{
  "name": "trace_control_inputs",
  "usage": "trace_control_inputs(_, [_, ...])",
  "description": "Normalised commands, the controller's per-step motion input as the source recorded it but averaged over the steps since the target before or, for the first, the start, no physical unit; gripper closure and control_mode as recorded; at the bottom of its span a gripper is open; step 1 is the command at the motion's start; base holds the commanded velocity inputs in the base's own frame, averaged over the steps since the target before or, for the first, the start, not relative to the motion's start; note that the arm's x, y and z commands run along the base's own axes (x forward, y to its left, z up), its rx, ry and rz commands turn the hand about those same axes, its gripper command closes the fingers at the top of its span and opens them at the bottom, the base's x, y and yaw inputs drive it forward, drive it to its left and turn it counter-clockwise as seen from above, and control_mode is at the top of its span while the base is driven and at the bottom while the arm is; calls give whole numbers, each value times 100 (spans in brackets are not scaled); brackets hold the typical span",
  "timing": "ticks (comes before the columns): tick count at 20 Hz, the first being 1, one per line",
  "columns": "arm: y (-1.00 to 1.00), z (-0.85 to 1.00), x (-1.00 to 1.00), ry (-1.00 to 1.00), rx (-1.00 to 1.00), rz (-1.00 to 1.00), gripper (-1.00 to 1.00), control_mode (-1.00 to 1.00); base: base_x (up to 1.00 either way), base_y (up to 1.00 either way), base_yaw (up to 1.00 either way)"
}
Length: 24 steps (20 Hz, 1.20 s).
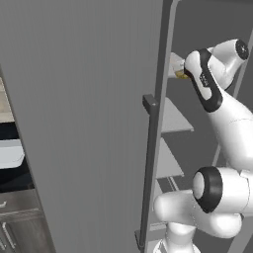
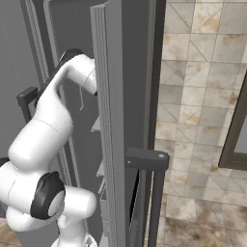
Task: Take the eggplant and potato out of the freezer and place them in the tupperware container on the counter. Then put the tupperware containing the vegetables back in the freezer.
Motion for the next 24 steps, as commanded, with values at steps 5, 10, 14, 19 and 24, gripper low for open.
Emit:
trace_control_inputs(5, [0, 12, -100, 10, 0, -9, 100, -100, 0, 0, 0])
trace_control_inputs(10, [7, 25, -100, 23, 0, -7, 100, -100, 0, 0, 0])
trace_control_inputs(14, [26, 14, -96, 23, 0, -6, 100, -100, 0, 0, 0])
trace_control_inputs(19, [39, 1, -92, 15, 0, -5, 100, -100, 0, 0, 0])
trace_control_inputs(24, [51, -1, -76, -4, -9, -4, 100, -100, 0, 0, 0])
